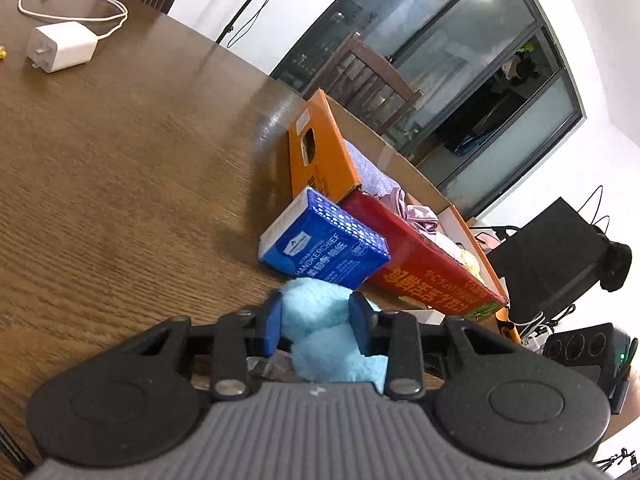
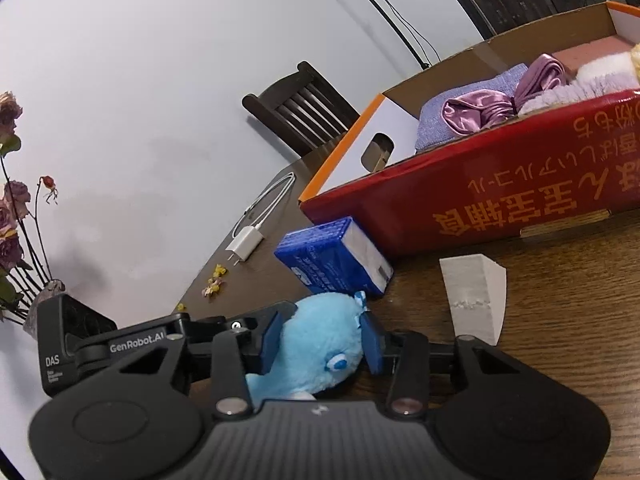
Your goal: Organize soft objects
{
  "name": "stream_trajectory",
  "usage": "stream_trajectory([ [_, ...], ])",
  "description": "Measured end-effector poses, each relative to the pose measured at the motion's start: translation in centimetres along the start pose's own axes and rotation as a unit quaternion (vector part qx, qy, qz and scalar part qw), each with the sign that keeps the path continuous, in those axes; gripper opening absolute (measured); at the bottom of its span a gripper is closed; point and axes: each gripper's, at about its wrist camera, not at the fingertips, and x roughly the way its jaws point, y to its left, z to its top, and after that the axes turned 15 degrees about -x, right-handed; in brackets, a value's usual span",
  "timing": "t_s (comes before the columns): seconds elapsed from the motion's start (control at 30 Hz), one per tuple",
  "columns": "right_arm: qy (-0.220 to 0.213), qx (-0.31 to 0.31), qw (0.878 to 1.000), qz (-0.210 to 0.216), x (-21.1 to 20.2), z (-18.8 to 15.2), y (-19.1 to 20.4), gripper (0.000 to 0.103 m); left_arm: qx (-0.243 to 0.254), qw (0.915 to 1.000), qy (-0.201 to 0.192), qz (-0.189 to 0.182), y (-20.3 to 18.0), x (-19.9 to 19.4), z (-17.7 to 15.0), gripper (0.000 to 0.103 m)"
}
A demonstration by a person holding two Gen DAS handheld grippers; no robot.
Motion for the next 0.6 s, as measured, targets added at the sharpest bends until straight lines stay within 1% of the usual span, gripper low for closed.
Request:
stream_trajectory([
  [0.07, -0.005, -0.012, 1.0, -0.002, -0.2, 0.2, 0.3, 0.04, 0.01, 0.9999, -0.01, -0.007, -0.3, -0.4, -0.1, 0.035],
  [0.13, -0.019, -0.029, 0.999, -0.003, -1.1, 0.5, 1.0, 0.038, 0.02, 0.9992, -0.029, -0.017, -1.0, -1.4, -0.2, 0.035],
  [0.2, -0.032, -0.037, 0.999, 0.001, -2.2, 1.1, 2.0, 0.038, 0.032, 0.9975, -0.053, -0.036, -2.7, -3.3, -0.8, 0.035],
  [0.27, -0.048, -0.057, 0.997, -0.003, -4.3, 1.5, 3.4, 0.037, 0.046, 0.9957, -0.06, -0.053, -4.5, -5.0, -1.6, 0.036],
  [0.33, -0.056, -0.069, 0.996, -0.006, -6.9, 1.5, 4.5, 0.037, 0.047, 0.9963, -0.046, -0.056, -6.1, -5.9, -2.6, 0.036],
  [0.43, -0.06, -0.071, 0.996, -0.019, -11.0, 0.3, 4.9, 0.037, 0.059, 0.9962, -0.025, -0.059, -8.2, -6.2, -5.7, 0.036],
  [0.53, -0.041, -0.064, 0.996, -0.042, -14.2, -2.4, 4.5, 0.037, 0.085, 0.9954, -0.002, -0.044, -9.5, -4.9, -9.8, 0.036],
  [0.6, -0.026, -0.047, 0.997, -0.063, -15.5, -4.4, 3.7, 0.037, 0.085, 0.9956, 0.02, -0.033, -9.3, -3.5, -11.7, 0.036],
])
